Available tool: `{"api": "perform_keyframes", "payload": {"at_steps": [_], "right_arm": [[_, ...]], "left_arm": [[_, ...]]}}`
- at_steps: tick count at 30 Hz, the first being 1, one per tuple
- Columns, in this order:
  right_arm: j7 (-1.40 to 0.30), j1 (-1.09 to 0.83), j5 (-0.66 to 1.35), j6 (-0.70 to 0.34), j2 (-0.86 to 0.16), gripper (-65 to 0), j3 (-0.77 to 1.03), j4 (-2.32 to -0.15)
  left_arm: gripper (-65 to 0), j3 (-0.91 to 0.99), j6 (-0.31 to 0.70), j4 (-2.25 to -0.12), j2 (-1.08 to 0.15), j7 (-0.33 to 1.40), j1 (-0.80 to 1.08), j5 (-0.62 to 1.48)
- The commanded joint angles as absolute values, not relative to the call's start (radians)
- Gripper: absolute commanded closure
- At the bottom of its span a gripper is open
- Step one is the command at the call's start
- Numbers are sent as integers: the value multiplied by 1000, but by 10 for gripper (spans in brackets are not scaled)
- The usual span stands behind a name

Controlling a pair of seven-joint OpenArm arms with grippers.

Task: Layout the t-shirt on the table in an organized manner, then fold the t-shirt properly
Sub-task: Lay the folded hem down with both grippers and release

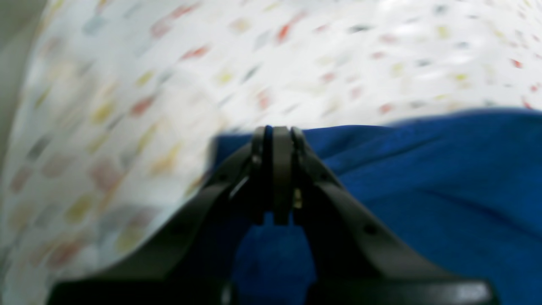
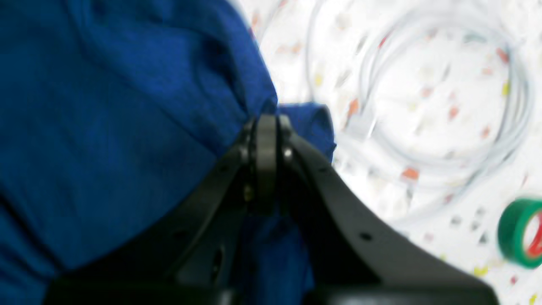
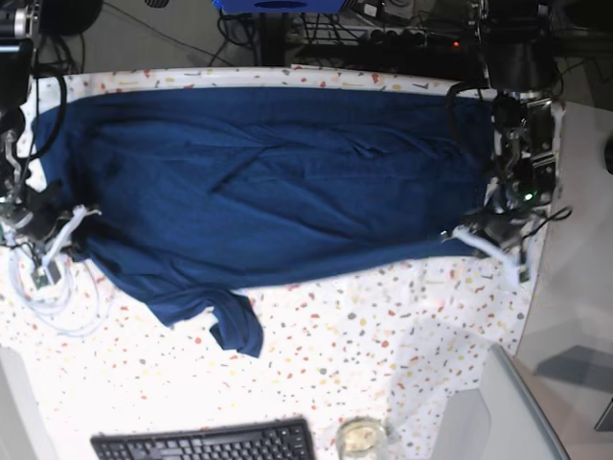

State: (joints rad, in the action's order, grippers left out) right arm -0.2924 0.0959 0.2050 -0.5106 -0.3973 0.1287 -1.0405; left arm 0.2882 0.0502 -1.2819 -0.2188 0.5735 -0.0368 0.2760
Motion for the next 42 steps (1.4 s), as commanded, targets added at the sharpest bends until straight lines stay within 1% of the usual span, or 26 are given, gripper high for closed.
{"api": "perform_keyframes", "payload": {"at_steps": [1, 5, 8, 15, 19, 22, 27, 32, 38, 42], "right_arm": [[-272, 117, 216, -507, -432, 0, 137, -1056], [-341, 99, 217, -507, -435, 0, 143, -1099], [-397, 65, 217, -507, -426, 0, 206, -1173], [-510, -25, 219, -507, -415, 0, 252, -1303], [-516, -88, 217, -507, -358, 0, 305, -1379], [-516, -136, 217, -507, -343, 0, 323, -1422], [-516, -197, 217, -507, -343, 0, 325, -1431], [-512, -243, 217, -507, -343, 0, 325, -1429], [-515, -240, 217, -504, -344, 0, 325, -1437], [-544, -274, 217, -506, -341, 0, 374, -1520]], "left_arm": [[0, 312, 45, -1336, -236, 559, -50, 278], [0, 321, 45, -1400, -240, 585, 2, 277], [0, 321, 45, -1408, -236, 587, 30, 275], [0, 332, 45, -1446, -216, 587, 94, 275], [0, 334, 44, -1534, -213, 587, 153, 277], [0, 334, 42, -1572, -213, 587, 194, 277], [0, 348, 41, -1581, -213, 581, 249, 277], [0, 444, 44, -1661, -176, 587, 298, 271], [0, 420, 44, -1672, -173, 587, 305, 269], [0, 417, 44, -1666, -173, 587, 311, 269]]}}
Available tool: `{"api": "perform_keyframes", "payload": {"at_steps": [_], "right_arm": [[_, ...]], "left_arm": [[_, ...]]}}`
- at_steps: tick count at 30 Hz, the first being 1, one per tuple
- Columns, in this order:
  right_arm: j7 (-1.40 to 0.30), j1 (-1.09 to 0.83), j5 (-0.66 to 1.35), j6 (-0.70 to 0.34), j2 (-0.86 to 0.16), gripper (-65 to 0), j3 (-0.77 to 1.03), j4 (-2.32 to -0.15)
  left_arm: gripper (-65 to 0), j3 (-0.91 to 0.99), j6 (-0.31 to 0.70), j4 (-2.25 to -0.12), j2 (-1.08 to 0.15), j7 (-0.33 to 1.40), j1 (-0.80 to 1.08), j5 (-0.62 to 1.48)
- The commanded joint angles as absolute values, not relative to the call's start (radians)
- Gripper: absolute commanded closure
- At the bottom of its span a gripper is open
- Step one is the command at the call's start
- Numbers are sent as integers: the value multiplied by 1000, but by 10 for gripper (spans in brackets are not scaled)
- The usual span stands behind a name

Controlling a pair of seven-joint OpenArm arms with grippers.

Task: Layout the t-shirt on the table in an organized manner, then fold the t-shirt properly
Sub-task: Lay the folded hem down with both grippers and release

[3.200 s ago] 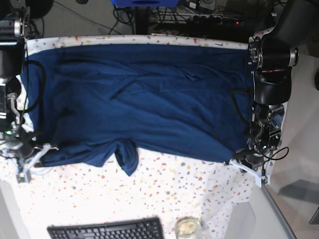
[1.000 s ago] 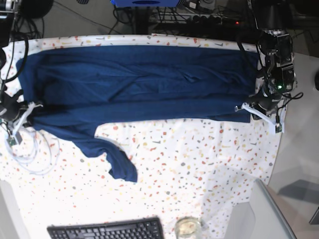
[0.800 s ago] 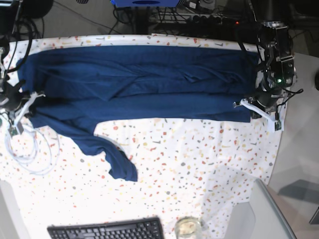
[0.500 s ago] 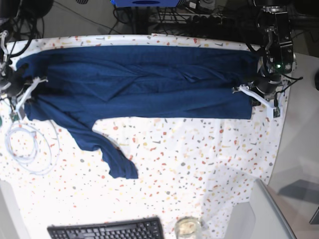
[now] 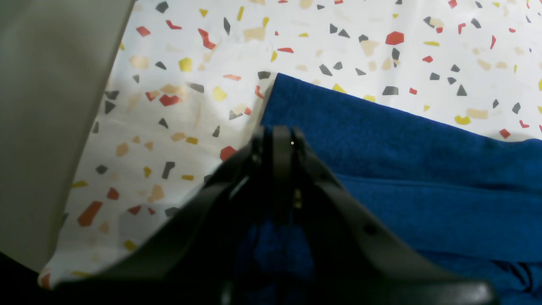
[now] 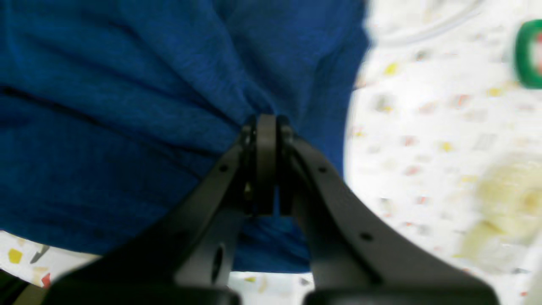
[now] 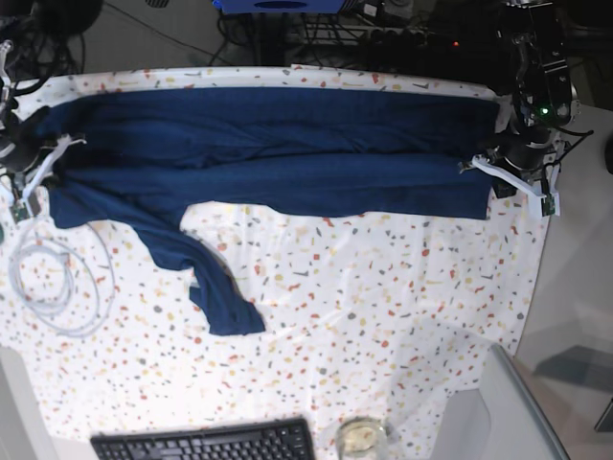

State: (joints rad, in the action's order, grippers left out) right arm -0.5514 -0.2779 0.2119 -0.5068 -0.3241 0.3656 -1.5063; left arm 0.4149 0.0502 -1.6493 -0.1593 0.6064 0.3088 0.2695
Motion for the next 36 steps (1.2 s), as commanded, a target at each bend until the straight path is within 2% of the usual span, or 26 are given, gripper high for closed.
{"api": "perform_keyframes", "payload": {"at_steps": [1, 12, 21, 30, 32, 36], "right_arm": [[-565, -278, 217, -506, -340, 0, 374, -1543], [-596, -329, 214, -503, -260, 0, 380, -1563], [-595, -346, 214, -501, -265, 0, 383, -1561], [-593, -292, 214, -501, -283, -9, 409, -1454], [-601, -295, 214, -501, -282, -48, 409, -1474], [-602, -335, 214, -499, -280, -263, 410, -1590]], "left_arm": [[0, 417, 44, -1664, -171, 587, 320, 269], [0, 418, 41, -1662, -131, 581, 397, 268], [0, 423, 41, -1620, -137, 579, 400, 268], [0, 420, 42, -1623, -137, 581, 400, 268], [0, 420, 42, -1627, -137, 585, 401, 268], [0, 420, 41, -1629, -137, 587, 406, 268]]}}
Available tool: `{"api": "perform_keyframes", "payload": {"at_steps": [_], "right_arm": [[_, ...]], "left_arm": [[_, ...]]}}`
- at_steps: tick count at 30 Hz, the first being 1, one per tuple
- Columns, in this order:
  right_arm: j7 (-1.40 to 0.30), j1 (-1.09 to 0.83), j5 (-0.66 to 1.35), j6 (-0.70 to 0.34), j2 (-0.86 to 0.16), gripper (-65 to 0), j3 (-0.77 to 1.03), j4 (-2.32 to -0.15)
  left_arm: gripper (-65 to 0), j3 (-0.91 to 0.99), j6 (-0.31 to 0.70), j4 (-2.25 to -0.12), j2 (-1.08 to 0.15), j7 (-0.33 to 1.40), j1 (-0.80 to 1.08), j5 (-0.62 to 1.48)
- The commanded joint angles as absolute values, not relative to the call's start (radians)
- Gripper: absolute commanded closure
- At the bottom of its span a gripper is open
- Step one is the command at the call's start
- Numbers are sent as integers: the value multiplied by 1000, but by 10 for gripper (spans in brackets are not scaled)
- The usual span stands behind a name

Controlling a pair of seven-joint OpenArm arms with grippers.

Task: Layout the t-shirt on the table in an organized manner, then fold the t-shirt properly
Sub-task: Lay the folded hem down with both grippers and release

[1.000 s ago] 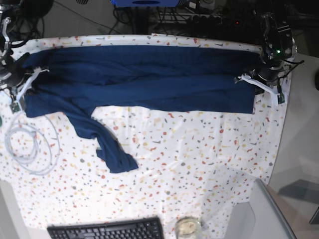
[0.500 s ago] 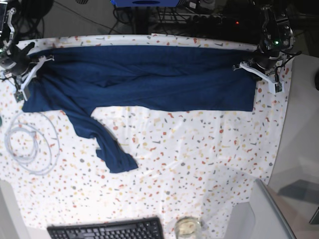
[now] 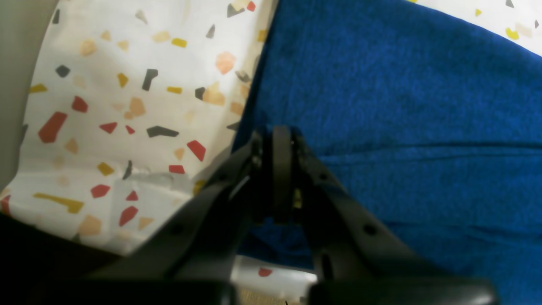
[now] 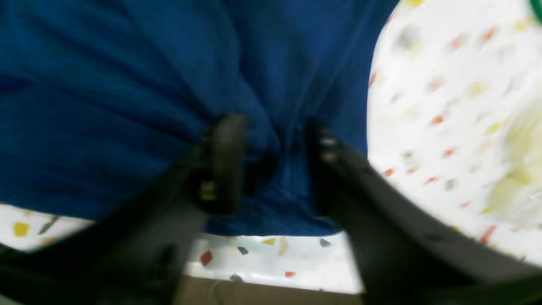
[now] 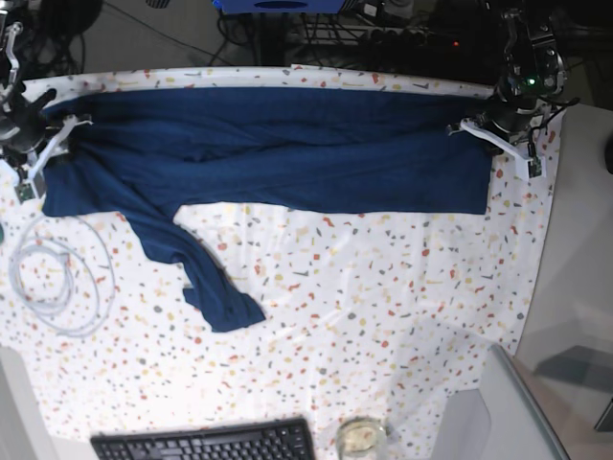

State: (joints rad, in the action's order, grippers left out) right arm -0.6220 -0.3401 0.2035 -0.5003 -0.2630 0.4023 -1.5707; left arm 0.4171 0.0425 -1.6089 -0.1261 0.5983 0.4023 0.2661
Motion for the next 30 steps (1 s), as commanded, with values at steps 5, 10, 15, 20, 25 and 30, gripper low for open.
{"api": "perform_keyframes", "payload": {"at_steps": [5, 10, 15, 20, 25, 30], "right_arm": [[-602, -297, 214, -499, -282, -332, 409, -1681], [-602, -119, 214, -509, -289, -69, 400, -1474], [-596, -42, 214, -509, -323, -30, 398, -1317], [-595, -15, 214, -509, -349, 0, 398, -1219], [-595, -21, 216, -509, -343, 0, 406, -1248], [-595, -59, 216, -509, -320, 0, 398, -1334]], "left_arm": [[-79, 426, 41, -1673, -133, 585, 407, 269], [-125, 427, 39, -1787, -131, 581, 423, 269], [0, 427, 39, -1781, -125, 579, 366, 269], [0, 426, 39, -1563, -122, 578, 268, 269], [0, 417, 39, -1466, -122, 475, 255, 268], [0, 417, 39, -1383, -130, 450, 252, 268]]}}
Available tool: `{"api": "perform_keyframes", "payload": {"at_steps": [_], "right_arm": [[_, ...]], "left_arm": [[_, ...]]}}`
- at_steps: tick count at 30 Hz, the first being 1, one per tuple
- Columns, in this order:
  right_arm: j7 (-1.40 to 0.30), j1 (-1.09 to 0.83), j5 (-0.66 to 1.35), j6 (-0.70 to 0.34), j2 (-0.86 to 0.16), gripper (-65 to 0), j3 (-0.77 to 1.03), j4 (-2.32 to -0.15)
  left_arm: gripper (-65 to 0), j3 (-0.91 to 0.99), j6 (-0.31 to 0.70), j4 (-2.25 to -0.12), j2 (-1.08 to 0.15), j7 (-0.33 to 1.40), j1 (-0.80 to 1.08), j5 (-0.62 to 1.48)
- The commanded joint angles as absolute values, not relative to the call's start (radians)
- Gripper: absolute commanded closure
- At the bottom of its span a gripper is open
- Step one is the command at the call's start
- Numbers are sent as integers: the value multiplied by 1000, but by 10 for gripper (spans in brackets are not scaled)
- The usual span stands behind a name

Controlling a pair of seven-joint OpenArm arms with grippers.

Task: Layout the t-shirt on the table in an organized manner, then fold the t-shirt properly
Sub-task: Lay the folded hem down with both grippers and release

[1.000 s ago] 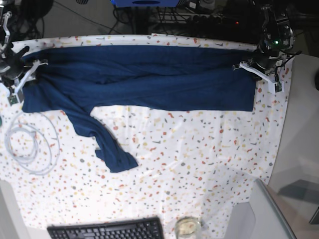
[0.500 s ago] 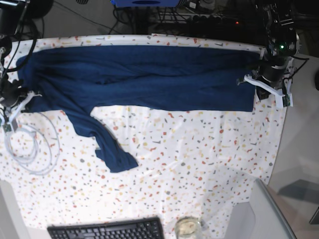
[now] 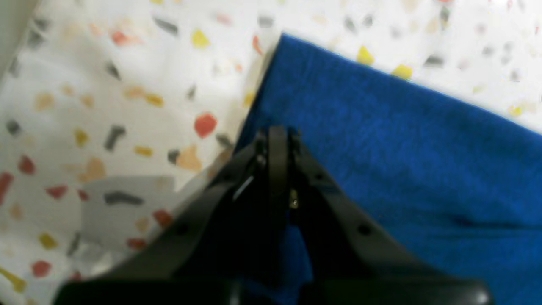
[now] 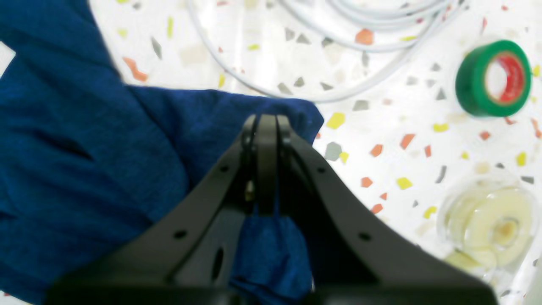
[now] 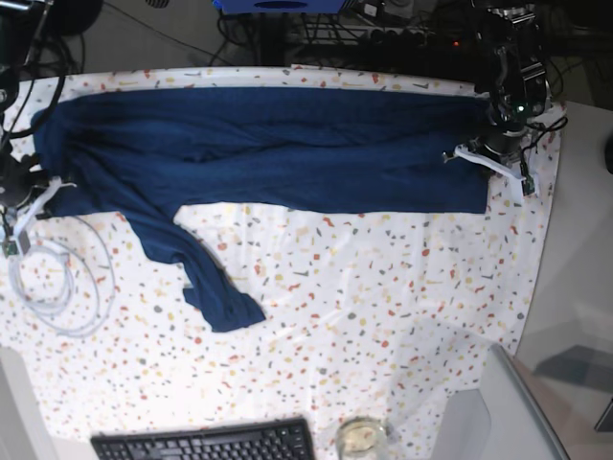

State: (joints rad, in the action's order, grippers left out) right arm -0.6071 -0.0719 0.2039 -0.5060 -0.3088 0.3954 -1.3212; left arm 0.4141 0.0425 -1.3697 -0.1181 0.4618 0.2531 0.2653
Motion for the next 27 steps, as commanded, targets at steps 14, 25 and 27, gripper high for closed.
{"api": "perform_keyframes", "payload": {"at_steps": [14, 25, 27], "right_arm": [[-495, 77, 214, -499, -358, 0, 406, -967], [-458, 81, 148, -426, -360, 0, 407, -964], [-455, 81, 77, -426, -351, 0, 409, -969]], "left_arm": [[0, 417, 41, -1354, -131, 450, 240, 268], [0, 424, 39, -1353, -131, 450, 240, 268], [0, 424, 39, -1353, -131, 450, 239, 268]]}}
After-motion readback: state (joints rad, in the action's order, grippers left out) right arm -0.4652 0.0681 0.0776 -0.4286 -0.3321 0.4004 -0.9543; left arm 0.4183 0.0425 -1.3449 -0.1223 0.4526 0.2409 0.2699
